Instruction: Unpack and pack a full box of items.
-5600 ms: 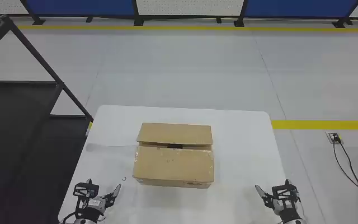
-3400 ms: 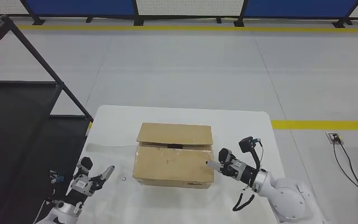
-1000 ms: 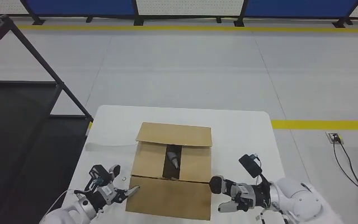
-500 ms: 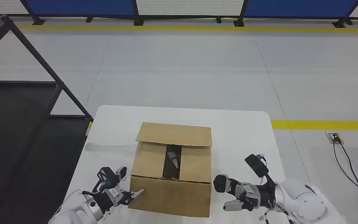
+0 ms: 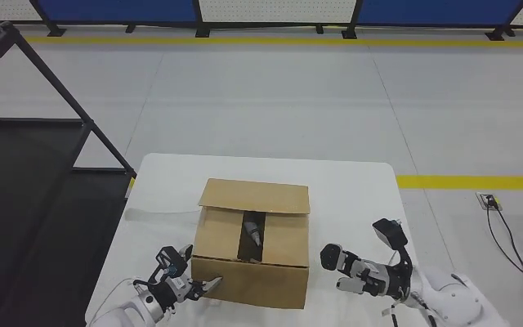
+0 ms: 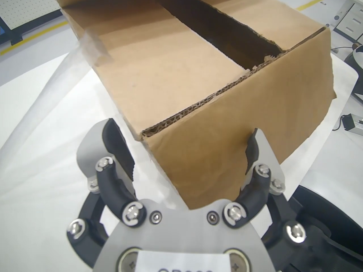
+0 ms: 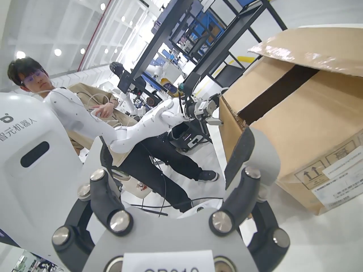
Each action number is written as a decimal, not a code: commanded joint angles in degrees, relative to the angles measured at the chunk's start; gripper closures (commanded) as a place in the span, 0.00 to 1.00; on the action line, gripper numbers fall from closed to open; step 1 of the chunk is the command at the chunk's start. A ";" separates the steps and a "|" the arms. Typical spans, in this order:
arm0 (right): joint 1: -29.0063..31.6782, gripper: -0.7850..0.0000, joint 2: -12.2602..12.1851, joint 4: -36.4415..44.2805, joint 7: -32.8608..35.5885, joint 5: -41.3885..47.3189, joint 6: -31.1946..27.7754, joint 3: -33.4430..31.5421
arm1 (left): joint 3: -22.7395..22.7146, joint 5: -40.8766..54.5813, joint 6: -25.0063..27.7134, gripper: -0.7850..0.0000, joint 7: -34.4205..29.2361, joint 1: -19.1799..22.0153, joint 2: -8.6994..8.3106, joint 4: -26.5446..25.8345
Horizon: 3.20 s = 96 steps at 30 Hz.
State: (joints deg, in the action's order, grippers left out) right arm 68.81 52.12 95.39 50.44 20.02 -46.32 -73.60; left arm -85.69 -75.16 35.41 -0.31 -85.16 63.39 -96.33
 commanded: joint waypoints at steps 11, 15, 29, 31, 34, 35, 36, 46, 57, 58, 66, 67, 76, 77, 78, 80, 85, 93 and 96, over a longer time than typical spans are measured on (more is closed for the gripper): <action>0.04 0.00 0.09 -0.04 -2.19 -0.89 2.00 -0.52 | 0.35 1.75 -0.52 0.00 0.40 -0.17 -0.10 0.10; 0.32 0.00 0.40 2.10 -5.18 -1.06 4.54 -0.10 | 0.86 2.53 -0.38 0.00 -0.42 0.15 -0.11 -0.20; -5.64 0.00 2.17 -1.53 -12.54 2.83 17.98 4.61 | 0.92 3.07 -1.95 0.00 0.48 -0.25 -0.23 -0.57; -5.64 0.00 2.17 -1.53 -12.54 2.83 17.98 4.61 | 0.50 3.98 -2.57 0.00 0.68 -0.32 -0.23 -0.40; -5.45 0.00 2.43 -0.47 -14.00 3.33 21.90 5.05 | 0.22 5.26 -3.40 0.00 0.48 -0.13 -0.21 -0.12; -5.97 0.00 2.58 -0.57 -14.77 3.39 24.21 5.35 | 0.21 5.53 -3.69 0.00 0.42 -0.01 -0.19 -0.10; -6.70 0.00 2.73 -0.97 -15.33 2.83 26.51 5.84 | 0.22 5.81 -3.95 0.00 0.37 0.09 -0.17 -0.08; -15.18 0.00 5.15 -8.01 -17.37 2.31 39.38 12.25 | -0.47 8.46 -4.93 0.00 0.39 -0.13 -0.18 -0.13; -22.70 0.00 8.22 -13.35 -21.62 4.52 38.86 16.32 | -0.55 8.47 -3.69 0.00 0.27 -0.70 -0.35 -0.57; -23.60 0.00 8.49 -13.77 -22.44 3.96 39.36 16.66 | -0.52 8.20 -3.56 0.00 0.20 -0.66 -0.38 -0.70; -30.30 0.00 10.74 -18.00 -25.77 4.04 41.44 18.79 | -0.16 9.08 -2.95 0.00 0.04 -0.30 -0.41 -1.03; -30.30 0.00 10.74 -18.00 -25.77 4.04 41.44 18.79 | -0.15 9.54 -2.80 0.00 -0.18 -0.19 -0.41 -0.95; -30.30 0.00 10.74 -18.00 -25.77 4.04 41.44 18.79 | -1.45 16.13 -3.06 0.00 -2.25 1.64 -0.42 0.76; -30.30 0.00 10.74 -18.00 -25.77 4.04 41.44 18.79 | -1.51 16.37 -3.30 0.00 -2.47 1.95 -0.42 0.97; -30.30 0.00 10.74 -18.00 -25.77 4.04 41.44 18.79 | -1.53 16.53 -3.52 0.00 -2.59 2.25 -0.41 1.12; -29.42 0.00 10.80 -17.78 -26.33 3.81 41.38 18.65 | -1.53 16.74 -4.01 0.00 -2.75 2.70 -0.40 1.28; -31.16 0.00 11.97 -20.66 -28.63 5.00 40.37 19.03 | -1.57 16.74 -5.72 0.00 -2.55 2.92 -0.34 0.93; -39.58 0.00 15.73 -31.57 -31.58 5.55 39.23 23.69 | -2.49 20.47 -13.66 0.00 0.62 2.01 0.21 0.53; -42.88 0.00 17.28 -36.72 -34.02 3.88 40.28 25.70 | -2.58 22.45 -18.07 0.00 0.70 1.91 0.54 0.91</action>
State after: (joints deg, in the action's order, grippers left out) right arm 27.10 68.88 60.53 17.56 24.62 -6.46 -48.62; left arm -88.26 -53.33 19.22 0.68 -83.29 63.83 -95.62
